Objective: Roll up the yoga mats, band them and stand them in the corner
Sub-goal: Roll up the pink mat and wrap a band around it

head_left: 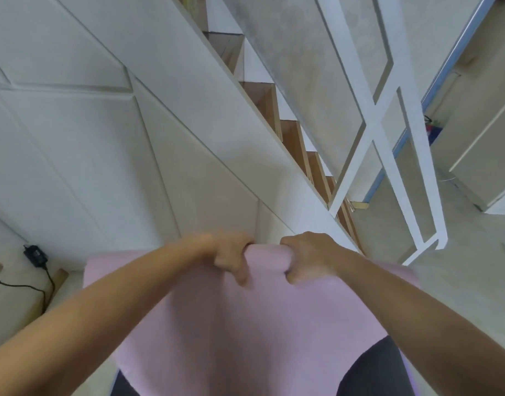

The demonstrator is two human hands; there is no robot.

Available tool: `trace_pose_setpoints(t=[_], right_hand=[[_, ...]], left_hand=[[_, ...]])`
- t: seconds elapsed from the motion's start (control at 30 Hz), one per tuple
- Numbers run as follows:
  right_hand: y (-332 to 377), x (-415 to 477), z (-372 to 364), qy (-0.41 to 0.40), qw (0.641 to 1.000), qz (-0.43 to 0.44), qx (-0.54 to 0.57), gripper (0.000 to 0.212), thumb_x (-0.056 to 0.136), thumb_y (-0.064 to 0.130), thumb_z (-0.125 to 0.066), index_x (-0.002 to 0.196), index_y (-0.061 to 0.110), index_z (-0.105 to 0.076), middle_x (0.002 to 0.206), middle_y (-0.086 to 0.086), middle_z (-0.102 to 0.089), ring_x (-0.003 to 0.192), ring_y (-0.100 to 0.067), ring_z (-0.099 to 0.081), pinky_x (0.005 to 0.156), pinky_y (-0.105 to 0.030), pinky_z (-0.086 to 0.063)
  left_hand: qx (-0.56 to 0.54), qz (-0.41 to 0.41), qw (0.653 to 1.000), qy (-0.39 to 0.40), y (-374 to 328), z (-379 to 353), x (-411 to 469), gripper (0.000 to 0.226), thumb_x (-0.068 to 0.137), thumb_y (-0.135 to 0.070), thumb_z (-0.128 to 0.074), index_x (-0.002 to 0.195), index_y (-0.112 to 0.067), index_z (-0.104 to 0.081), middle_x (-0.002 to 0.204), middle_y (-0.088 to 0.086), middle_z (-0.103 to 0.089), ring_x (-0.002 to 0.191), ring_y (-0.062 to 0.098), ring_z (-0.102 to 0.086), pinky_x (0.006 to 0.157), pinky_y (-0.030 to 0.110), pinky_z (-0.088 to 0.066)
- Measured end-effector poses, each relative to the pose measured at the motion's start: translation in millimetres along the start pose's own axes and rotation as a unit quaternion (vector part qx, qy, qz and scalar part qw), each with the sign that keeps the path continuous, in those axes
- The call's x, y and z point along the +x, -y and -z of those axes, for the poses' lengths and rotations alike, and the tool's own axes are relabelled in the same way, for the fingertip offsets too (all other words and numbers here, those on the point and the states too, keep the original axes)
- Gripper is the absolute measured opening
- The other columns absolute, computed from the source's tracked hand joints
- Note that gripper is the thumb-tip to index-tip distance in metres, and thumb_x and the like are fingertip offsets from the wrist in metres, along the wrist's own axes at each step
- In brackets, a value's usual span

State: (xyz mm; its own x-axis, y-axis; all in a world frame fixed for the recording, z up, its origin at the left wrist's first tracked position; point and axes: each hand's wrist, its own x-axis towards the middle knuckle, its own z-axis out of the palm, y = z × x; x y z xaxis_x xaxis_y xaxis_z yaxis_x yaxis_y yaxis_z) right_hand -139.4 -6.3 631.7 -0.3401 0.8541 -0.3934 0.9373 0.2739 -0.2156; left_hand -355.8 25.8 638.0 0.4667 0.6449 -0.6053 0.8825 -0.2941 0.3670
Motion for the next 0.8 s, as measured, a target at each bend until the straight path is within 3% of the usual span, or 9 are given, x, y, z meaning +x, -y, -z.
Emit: trace_pose_setpoints(t=[0.07, 0.13, 0.23, 0.33, 0.47, 0.57, 0.67, 0.73, 0.8], right_hand=[[-5, 0, 7, 0.036, 0.997, -0.012, 0.063, 0.03, 0.062, 0.033, -0.074, 0.081, 0.031, -0.051, 0.084, 0.007, -0.06, 0.077, -0.016, -0.06, 0.065, -0.031, -0.044], [-8, 0, 12, 0.041, 0.996, -0.017, 0.081, 0.03, 0.06, 0.033, -0.074, 0.081, 0.03, -0.053, 0.085, 0.006, -0.061, 0.079, -0.019, -0.061, 0.065, -0.034, -0.045], [-7, -3, 16, -0.008, 1.0, -0.005, 0.001, 0.039, 0.067, 0.042, -0.072, 0.1, 0.034, -0.053, 0.089, 0.01, -0.062, 0.086, -0.019, -0.061, 0.075, -0.035, -0.05], [-4, -9, 13, -0.088, 0.99, 0.015, -0.107, 0.07, 0.064, 0.056, -0.074, 0.125, 0.038, -0.043, 0.105, 0.011, -0.057, 0.097, -0.018, -0.057, 0.082, -0.037, -0.047], [1, -15, 11, -0.138, 0.983, 0.038, -0.115, 0.06, 0.07, 0.054, -0.073, 0.118, 0.03, -0.049, 0.099, 0.009, -0.06, 0.09, -0.02, -0.06, 0.071, -0.033, -0.041], [1, -20, 18, -0.096, 0.994, 0.021, -0.049, 0.049, 0.068, 0.05, -0.074, 0.108, 0.032, -0.052, 0.088, 0.01, -0.061, 0.085, -0.019, -0.06, 0.065, -0.03, -0.04], [-1, -24, 30, -0.064, 0.998, 0.013, 0.018, 0.04, 0.067, 0.041, -0.076, 0.099, 0.029, -0.057, 0.09, 0.009, -0.063, 0.087, -0.016, -0.06, 0.071, -0.033, -0.049], [1, -28, 34, -0.057, 0.998, 0.019, 0.012, 0.04, 0.068, 0.042, -0.075, 0.101, 0.03, -0.058, 0.093, 0.009, -0.064, 0.089, -0.017, -0.06, 0.075, -0.035, -0.049], [4, -31, 33, -0.087, 0.995, 0.027, -0.039, 0.052, 0.068, 0.05, -0.074, 0.114, 0.035, -0.054, 0.099, 0.011, -0.064, 0.092, -0.017, -0.06, 0.072, -0.032, -0.044]], left_hand=[[0.172, 0.001, 0.979, -0.112, -7, -8, 0, 0.072, 0.06, -0.044, -0.085, 0.12, -0.022, -0.053, 0.115, -0.001, -0.063, 0.105, 0.026, -0.062, 0.085, 0.035, -0.052], [0.211, -0.009, 0.96, -0.185, -7, -15, 0, 0.065, 0.064, -0.049, -0.08, 0.116, -0.022, -0.051, 0.114, 0.002, -0.064, 0.104, 0.029, -0.062, 0.078, 0.034, -0.048], [0.151, 0.011, 0.973, -0.174, -7, -10, 0, 0.058, 0.064, -0.044, -0.079, 0.112, -0.021, -0.055, 0.11, 0.005, -0.067, 0.101, 0.031, -0.064, 0.073, 0.033, -0.048], [0.035, 0.013, 0.992, -0.121, -12, 5, -9, 0.048, 0.06, -0.027, -0.081, 0.105, -0.021, -0.064, 0.101, 0.004, -0.071, 0.092, 0.028, -0.067, 0.075, 0.037, -0.058], [-0.1, -0.004, 0.994, -0.038, -11, 20, -26, 0.043, 0.061, -0.01, -0.081, 0.102, -0.017, -0.069, 0.102, 0.004, -0.074, 0.092, 0.025, -0.072, 0.071, 0.036, -0.061], [0.026, 0.002, 0.998, -0.064, -18, 18, -29, 0.06, 0.06, -0.028, -0.086, 0.114, -0.025, -0.06, 0.114, -0.001, -0.068, 0.1, 0.023, -0.067, 0.085, 0.036, -0.057], [0.199, 0.0, 0.964, -0.175, -24, 4, -28, 0.072, 0.06, -0.039, -0.082, 0.123, -0.025, -0.051, 0.116, 0.001, -0.065, 0.104, 0.027, -0.063, 0.087, 0.038, -0.053], [0.203, 0.0, 0.954, -0.22, -28, 0, -32, 0.058, 0.064, -0.035, -0.078, 0.116, -0.022, -0.055, 0.11, 0.005, -0.067, 0.1, 0.03, -0.064, 0.077, 0.034, -0.053], [0.147, 0.018, 0.969, -0.198, -31, 4, -37, 0.053, 0.064, -0.031, -0.079, 0.113, -0.022, -0.06, 0.108, 0.004, -0.068, 0.097, 0.029, -0.065, 0.072, 0.032, -0.052]])
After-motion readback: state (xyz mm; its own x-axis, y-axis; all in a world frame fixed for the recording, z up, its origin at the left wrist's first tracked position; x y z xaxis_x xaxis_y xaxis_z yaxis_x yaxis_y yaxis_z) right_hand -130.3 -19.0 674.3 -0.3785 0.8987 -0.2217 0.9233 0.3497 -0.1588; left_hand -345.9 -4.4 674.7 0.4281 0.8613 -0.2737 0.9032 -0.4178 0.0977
